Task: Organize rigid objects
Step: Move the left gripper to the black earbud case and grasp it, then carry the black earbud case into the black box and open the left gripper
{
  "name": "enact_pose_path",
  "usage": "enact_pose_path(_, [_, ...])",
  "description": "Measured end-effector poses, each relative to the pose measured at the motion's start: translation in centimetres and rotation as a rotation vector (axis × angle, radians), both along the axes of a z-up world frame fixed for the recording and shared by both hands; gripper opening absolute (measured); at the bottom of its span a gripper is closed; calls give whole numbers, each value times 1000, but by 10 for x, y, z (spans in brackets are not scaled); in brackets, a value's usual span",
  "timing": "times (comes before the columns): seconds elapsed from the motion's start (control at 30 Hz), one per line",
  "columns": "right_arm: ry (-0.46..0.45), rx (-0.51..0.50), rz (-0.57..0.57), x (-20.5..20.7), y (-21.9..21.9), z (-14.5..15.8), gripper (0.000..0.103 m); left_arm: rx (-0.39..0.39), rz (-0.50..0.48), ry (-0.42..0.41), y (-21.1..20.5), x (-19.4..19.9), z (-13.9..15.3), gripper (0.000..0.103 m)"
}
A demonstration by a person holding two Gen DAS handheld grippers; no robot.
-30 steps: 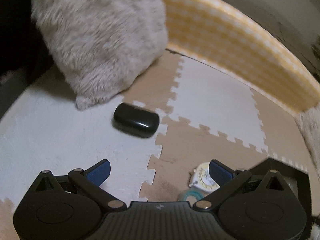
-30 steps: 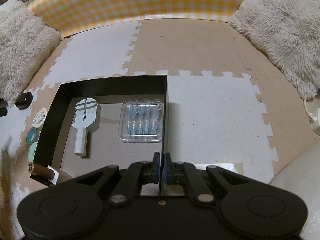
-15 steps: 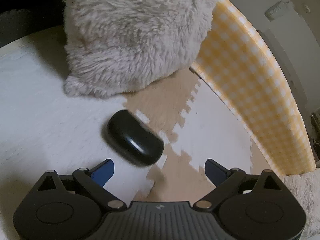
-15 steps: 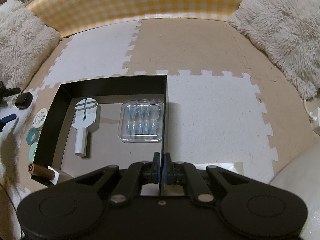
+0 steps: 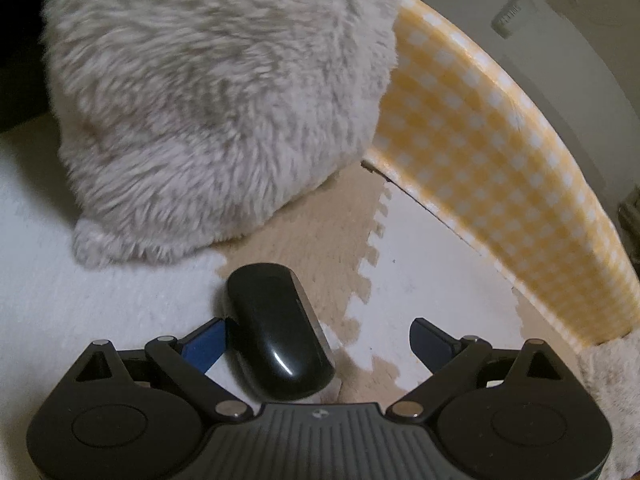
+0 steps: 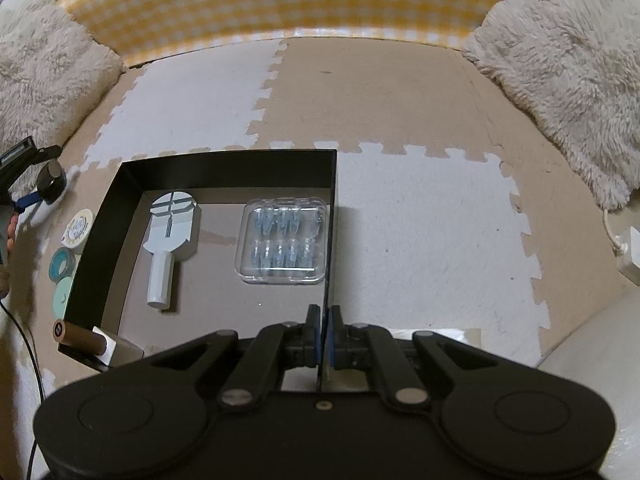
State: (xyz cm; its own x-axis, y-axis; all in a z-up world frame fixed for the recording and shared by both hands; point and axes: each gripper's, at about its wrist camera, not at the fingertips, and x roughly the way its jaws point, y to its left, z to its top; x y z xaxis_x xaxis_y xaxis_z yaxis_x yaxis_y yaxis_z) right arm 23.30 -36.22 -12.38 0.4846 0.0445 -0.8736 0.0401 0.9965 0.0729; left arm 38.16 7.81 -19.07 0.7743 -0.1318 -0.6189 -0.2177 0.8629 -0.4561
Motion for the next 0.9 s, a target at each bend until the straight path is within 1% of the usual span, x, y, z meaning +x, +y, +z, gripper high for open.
enact_pose_path(0.1, [0, -10, 4, 0, 2, 1, 4, 67, -12, 18, -8, 6, 1, 96])
enact_pose_path(0.23, [1, -21, 8, 0, 3, 1, 4, 122, 6, 48, -17, 10, 3, 93])
enact_pose_path(0.3, [4, -25, 8, 1, 4, 0, 4, 160, 9, 67, -21, 13, 4, 82])
enact_pose_path(0.33, [5, -28, 9, 1, 4, 0, 4, 182, 9, 76, -23, 14, 5, 79])
enact_pose_path(0.4, [6, -32, 9, 1, 5, 0, 4, 228, 2, 93, -27, 15, 6, 70])
enact_pose_path(0.43, [6, -31, 9, 1, 4, 0, 4, 249, -5, 100, -28, 15, 6, 68])
enact_pose_path(0.5, [6, -30, 8, 1, 4, 0, 4, 276, -10, 109, -28, 15, 6, 58])
enact_pose_path(0.53, [6, -31, 9, 1, 4, 0, 4, 289, -11, 113, -27, 15, 6, 55])
enact_pose_path(0.6, [6, -34, 10, 1, 4, 0, 4, 281, -23, 114, -25, 13, 6, 55])
enact_pose_path(0.73, [7, -30, 10, 0, 5, -1, 4, 290, -40, 123, -26, 4, 8, 55])
enact_pose_path(0.9, [9, -16, 4, 0, 3, -1, 4, 264, -56, 146, -33, -10, 11, 55])
